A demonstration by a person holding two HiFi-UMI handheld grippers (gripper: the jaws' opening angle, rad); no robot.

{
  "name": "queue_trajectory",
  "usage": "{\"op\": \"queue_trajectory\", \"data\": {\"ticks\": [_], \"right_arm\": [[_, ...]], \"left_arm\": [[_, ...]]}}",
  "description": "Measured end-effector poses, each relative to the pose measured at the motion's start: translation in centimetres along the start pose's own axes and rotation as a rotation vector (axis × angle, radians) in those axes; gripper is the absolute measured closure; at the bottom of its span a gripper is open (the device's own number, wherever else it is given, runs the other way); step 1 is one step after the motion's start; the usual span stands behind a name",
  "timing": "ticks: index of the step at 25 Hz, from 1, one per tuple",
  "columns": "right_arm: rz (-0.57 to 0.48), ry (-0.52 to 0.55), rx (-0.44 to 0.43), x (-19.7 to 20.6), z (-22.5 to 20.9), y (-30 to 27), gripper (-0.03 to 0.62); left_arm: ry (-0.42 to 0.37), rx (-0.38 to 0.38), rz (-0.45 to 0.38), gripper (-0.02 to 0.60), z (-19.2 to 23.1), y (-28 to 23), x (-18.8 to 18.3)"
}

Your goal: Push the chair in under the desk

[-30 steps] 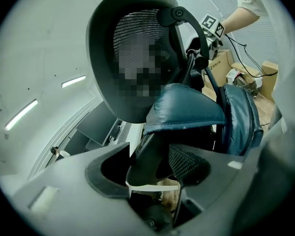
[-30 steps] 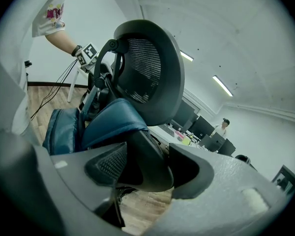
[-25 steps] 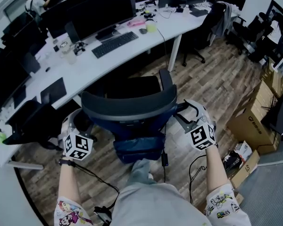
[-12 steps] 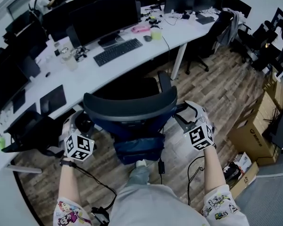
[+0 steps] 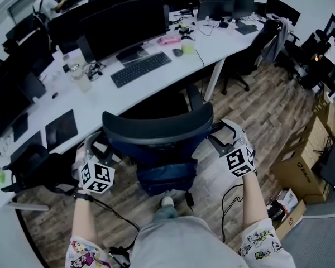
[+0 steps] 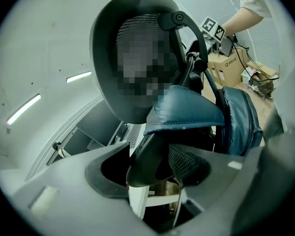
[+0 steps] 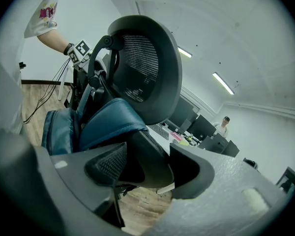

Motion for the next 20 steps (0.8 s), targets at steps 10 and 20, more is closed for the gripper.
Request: {"op": "queue_trajectory", "data": {"ticks": [10, 20], "right_arm": [[-0.011, 0.016, -0.027, -0.8, -3.2, -3.9, 0.322], [-0.070, 0.063, -0.082, -0.2, -7.8, -8.0, 0.322]], "left_arm": [[0.019, -0.015, 0.019, 0.324, 1.8, -2.9, -1.4], [0.076, -0.047, 0.091, 0.324, 1.6, -5.1, -4.2]]}}
Point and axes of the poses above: the fingertips, and each gripper's own axes: y backward along the fingers, z to its left, x out of its underside, the point moved 5 cm from there along y, backward along the fingers, and after that the axes turned 13 degrees about z, right-handed, at the moved point
